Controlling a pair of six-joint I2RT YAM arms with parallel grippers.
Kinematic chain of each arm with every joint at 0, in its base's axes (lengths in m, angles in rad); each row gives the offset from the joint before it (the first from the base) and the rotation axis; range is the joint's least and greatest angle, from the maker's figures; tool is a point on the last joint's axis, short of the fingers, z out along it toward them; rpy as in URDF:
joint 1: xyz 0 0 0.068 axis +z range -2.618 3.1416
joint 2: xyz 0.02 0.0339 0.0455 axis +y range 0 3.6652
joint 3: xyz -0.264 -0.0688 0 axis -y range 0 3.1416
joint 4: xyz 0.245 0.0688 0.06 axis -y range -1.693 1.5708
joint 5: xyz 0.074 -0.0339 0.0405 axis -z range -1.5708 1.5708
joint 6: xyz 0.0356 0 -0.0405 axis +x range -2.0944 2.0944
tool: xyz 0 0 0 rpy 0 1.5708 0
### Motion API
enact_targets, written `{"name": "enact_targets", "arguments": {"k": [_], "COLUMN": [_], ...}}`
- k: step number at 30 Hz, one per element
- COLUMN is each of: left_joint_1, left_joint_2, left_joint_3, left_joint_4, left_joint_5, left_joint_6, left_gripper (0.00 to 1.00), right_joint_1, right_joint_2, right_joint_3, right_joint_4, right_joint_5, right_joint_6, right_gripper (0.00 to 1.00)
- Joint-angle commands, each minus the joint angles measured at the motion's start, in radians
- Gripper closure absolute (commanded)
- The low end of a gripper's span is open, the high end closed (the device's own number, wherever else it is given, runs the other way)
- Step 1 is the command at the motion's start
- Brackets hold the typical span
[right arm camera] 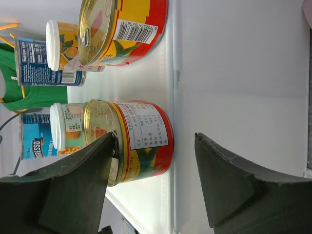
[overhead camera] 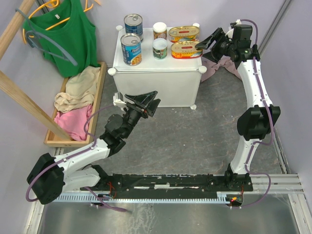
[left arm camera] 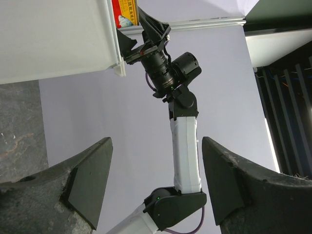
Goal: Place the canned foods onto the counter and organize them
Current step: Place the canned food on the counter.
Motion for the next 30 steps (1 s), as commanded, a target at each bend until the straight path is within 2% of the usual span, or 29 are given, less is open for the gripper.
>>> {"name": "enact_targets", "arguments": {"k": [1,23,30], "left_joint_1": [0.004,0.004,0.003], "left_joint_2": [-0.010,-0.020,-0.030], "left_joint_3": [0.030,0.021,0.019], "left_joint_4": [0.024,0.023,0.015], "left_joint_5": [0.012,0.006,0.004], "left_joint_6": [0.035,0.034,0.039], "left_gripper": [0.20,0.20,0.19], "right_joint_1": [0.011,0.030,0.028], "right_joint_2": [-0.032,-0.053,-0.086], "right_joint_3": [0.002,-0.007,-0.008], "right_joint_4": [0.008,0.020,0.102], "right_joint_5": [0.012,0.042,0.016], "right_joint_6": [-0.030,-0.044,-0.050], "right_gripper": [0.26,0.25,0.18]}}
